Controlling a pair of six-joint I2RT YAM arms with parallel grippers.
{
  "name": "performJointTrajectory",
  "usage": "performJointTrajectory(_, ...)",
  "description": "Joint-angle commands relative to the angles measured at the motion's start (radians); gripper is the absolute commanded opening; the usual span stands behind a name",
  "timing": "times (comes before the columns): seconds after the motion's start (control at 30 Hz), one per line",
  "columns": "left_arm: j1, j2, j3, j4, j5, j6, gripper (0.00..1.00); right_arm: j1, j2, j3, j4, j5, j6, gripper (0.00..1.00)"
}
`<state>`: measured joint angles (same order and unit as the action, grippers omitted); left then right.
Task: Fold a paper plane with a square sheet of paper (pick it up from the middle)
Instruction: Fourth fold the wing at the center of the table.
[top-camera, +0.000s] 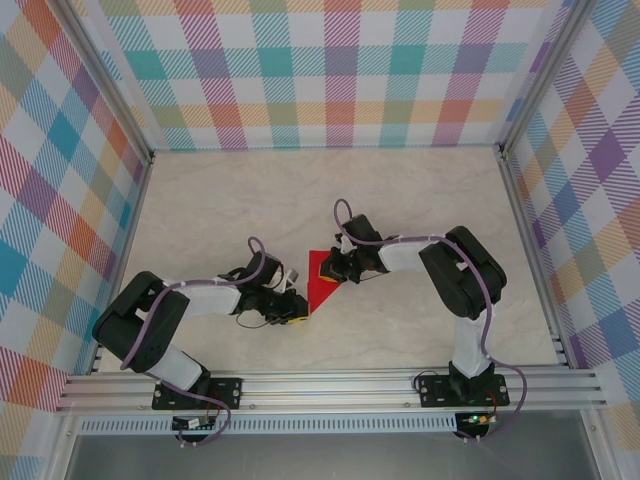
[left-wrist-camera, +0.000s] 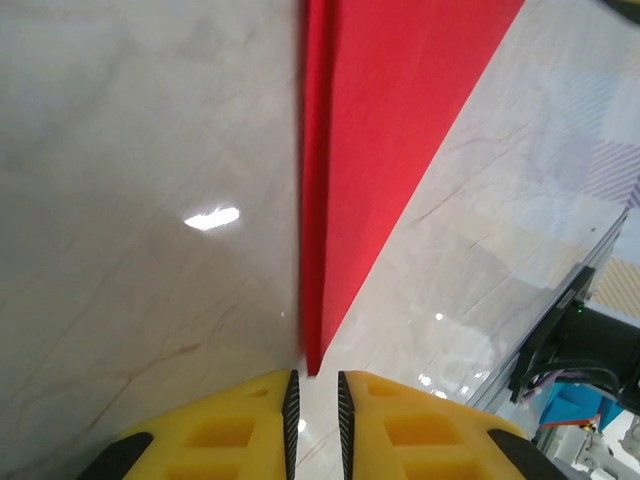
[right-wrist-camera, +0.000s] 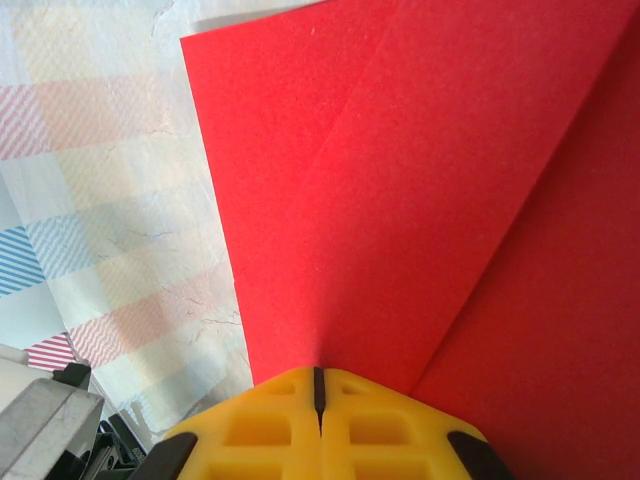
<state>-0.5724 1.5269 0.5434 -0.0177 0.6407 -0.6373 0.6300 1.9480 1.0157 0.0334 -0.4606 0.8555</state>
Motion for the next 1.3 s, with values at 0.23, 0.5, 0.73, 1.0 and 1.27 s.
performJointTrajectory(0.23,0.002,-0.137,0.066,-0.148,-0.080,-0.013,0.22,0.001,0.058,0.006,-0.101,0.079,-0.004,0.06)
performJointTrajectory(0.5,0.002,-0.001,0.146,0.029,-0.106,-0.081,0.21,0.000,0.055,0.018,-0.108,0.072,-0.001,0.06)
performJointTrajectory(0.73,0.002,0.153,0.137,0.115,-0.104,-0.100,0.14,0.003,0.037,0.024,-0.088,0.041,0.007,0.06)
performJointTrajectory(1.0,0.002,0.155,0.067,0.091,-0.155,-0.082,0.08,0.024,-0.058,-0.012,-0.057,0.003,0.003,0.07)
performJointTrajectory(1.27,0.002,0.151,0.061,0.073,-0.158,-0.063,0.07,0.062,-0.026,-0.013,-0.031,-0.009,0.022,0.06)
